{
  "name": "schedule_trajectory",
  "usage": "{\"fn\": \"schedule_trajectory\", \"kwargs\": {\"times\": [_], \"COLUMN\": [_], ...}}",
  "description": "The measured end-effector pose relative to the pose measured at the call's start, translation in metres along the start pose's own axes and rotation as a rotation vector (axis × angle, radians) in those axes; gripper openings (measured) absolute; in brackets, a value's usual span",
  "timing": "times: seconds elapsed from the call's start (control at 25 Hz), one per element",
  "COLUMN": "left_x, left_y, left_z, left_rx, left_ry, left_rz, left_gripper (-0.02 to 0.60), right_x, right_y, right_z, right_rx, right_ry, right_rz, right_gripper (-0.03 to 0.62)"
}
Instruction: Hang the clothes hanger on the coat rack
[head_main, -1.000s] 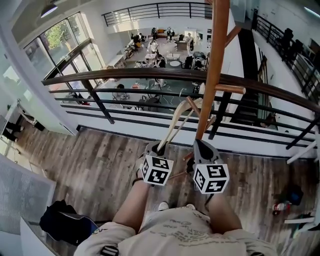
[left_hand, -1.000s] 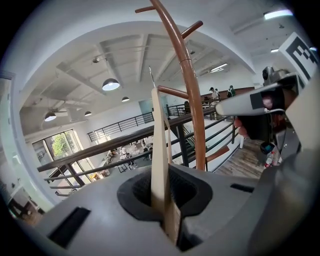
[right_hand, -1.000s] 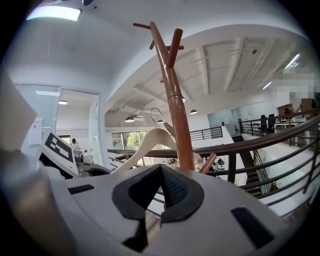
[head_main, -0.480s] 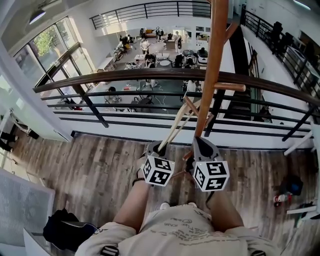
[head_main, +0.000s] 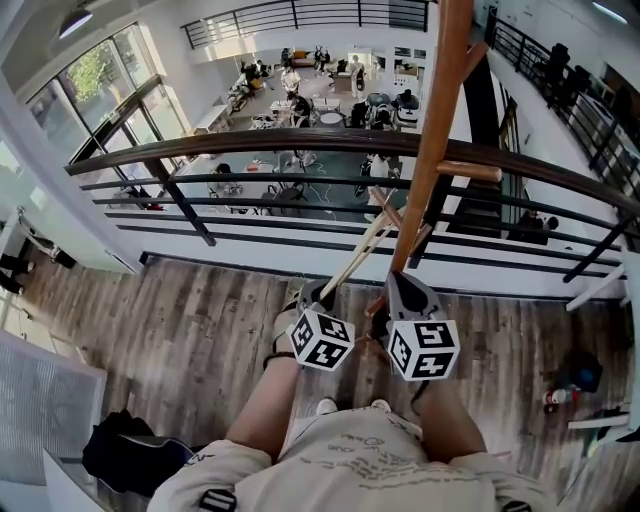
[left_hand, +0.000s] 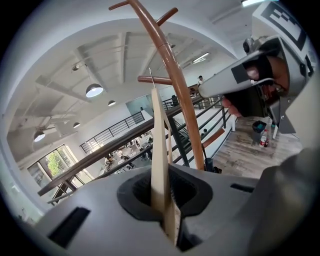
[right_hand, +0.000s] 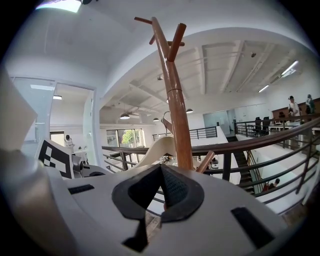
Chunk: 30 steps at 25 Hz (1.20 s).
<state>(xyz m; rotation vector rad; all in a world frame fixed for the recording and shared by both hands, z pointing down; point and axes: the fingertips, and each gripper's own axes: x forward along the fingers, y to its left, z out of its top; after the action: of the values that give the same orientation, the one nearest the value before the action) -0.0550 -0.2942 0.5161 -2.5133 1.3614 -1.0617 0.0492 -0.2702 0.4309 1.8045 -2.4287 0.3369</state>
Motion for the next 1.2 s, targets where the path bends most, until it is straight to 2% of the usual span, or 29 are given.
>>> {"fn": "schedule_trajectory", "kwargs": {"times": [0.68, 1.08, 1.2], "left_x": [0.001, 0.003, 0.004], "left_y": [-0.013, -0.005, -0.003], "left_z": [-0.017, -0.022, -0.024], "left_rx": [0.084, 0.109, 0.142], "left_ry": [0.064, 0.074, 0.084], "left_rz": [0.001, 0.035, 0.052], "left_gripper": [0.026, 0.028, 0.028], "right_x": [-0.005, -0.003, -0.001], "right_y": [-0.001, -0.005, -0.004], "right_z": [-0.006, -0.01, -0.01], "right_rx": [-0.008, -0.001, -0.003], "right_ry": [0.012, 0.02, 0.021], "right_rz": [0.01, 0.003, 0.006], "right_gripper": [0.002, 0.003, 0.003]}}
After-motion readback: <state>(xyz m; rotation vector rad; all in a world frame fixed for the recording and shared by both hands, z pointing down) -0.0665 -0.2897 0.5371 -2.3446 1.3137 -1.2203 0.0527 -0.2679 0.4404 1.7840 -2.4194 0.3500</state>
